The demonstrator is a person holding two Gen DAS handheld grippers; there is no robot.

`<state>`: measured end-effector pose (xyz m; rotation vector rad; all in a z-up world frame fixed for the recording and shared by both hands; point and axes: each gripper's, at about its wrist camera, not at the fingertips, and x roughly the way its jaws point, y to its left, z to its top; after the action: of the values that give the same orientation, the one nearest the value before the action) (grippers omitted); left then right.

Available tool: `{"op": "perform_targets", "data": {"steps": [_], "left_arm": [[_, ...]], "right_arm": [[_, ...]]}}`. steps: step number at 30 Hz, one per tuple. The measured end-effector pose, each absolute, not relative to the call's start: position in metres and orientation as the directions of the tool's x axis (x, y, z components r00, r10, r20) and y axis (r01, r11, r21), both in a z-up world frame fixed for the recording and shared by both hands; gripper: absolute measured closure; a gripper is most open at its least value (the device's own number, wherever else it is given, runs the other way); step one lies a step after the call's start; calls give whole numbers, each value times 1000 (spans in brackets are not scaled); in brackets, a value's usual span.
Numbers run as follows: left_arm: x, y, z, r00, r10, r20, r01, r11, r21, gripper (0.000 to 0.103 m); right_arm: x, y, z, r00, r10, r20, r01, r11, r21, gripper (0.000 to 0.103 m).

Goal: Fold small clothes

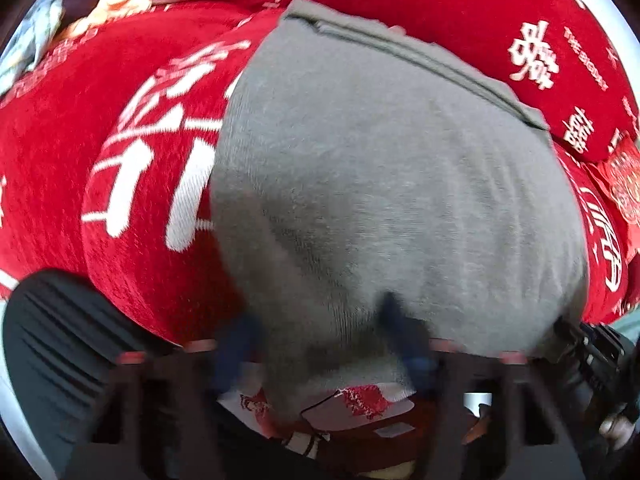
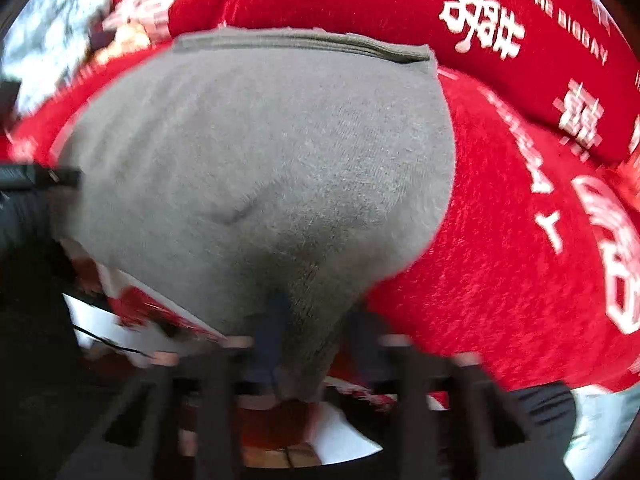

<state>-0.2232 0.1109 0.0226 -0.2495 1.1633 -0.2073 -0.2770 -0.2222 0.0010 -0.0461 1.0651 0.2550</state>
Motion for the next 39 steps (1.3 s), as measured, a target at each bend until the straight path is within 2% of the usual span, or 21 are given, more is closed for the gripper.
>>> {"op": "perform_targets", "data": {"steps": [1,2,9,17,25,29,33,34,35,36,37,39], "left_arm": [[-225,113,27,382,-303,-873,47,950,-309,86],[-223,115,30,376,-323,-869,56,943,-327,87],[-217,142,55,406,-404,-820,51,906,-421,88],[-184,146,89,479,-400,-781,56,902,-427,88],[-121,146,88,490,-368,-790,6,908,-419,88],[-101,140,67,453,-355,-818,-8,916,-402,88],[-97,146,55,438,-402,-804,-27,888,-459,87],[-100,149,55,438,-419,-795,-29,878,-478,83],[-102,151,55,435,-431,-791,-26,872,-489,65],[-105,153,55,429,-452,-782,-19,861,-508,51],[-111,156,57,438,-475,-763,-8,847,-532,32],[-122,157,63,464,-460,-757,-4,853,-521,29]], "right_arm": [[-277,-226,3,459,218,-861,-228,966,123,92],[-277,-229,7,463,251,-850,-234,960,156,92],[-272,-256,63,548,433,-716,-279,901,332,92],[-239,-254,94,602,444,-664,-281,896,345,92],[-192,-259,82,627,411,-662,-171,901,398,92],[-161,-261,60,595,388,-703,-115,908,404,92],[-150,-254,43,550,376,-746,-104,917,385,90],[-149,-254,40,544,380,-748,-101,915,391,88],[-150,-254,38,537,390,-748,-99,910,403,86],[-151,-255,37,531,401,-746,-101,904,415,86],[-151,-256,36,528,411,-743,-105,900,423,84],[-155,-256,34,527,413,-742,-106,899,425,76]]}}
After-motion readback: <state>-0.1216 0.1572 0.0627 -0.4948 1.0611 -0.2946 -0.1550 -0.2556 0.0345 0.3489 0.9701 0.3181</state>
